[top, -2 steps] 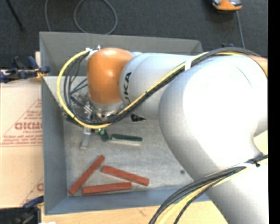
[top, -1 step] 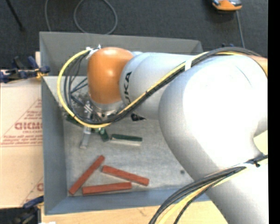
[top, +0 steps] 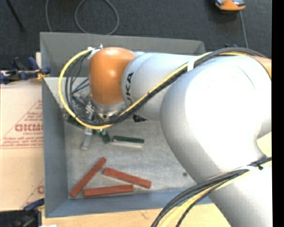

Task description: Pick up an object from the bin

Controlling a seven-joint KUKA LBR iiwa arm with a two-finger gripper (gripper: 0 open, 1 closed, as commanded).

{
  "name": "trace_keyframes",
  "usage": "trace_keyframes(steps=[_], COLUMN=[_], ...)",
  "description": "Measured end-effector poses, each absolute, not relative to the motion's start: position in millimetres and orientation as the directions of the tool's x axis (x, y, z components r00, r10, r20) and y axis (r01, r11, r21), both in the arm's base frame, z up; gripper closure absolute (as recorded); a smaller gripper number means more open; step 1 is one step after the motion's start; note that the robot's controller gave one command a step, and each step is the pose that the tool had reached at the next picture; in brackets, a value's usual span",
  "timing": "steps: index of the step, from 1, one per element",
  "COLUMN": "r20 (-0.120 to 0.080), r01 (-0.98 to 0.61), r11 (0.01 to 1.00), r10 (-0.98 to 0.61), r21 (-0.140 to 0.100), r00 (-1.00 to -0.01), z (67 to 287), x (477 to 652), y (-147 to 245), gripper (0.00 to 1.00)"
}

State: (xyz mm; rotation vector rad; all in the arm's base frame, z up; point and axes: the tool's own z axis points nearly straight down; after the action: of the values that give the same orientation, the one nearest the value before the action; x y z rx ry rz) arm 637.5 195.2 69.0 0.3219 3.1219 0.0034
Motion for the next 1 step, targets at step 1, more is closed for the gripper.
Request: trace_keyframes(steps=[1], r20=[-0.006], r01=[0.208], r11=[0.978], r10=[0.208], r21=[0.004], r00=[-0.978], z=[70.2], x=[639.1], y=[194.6], gripper=[0.0])
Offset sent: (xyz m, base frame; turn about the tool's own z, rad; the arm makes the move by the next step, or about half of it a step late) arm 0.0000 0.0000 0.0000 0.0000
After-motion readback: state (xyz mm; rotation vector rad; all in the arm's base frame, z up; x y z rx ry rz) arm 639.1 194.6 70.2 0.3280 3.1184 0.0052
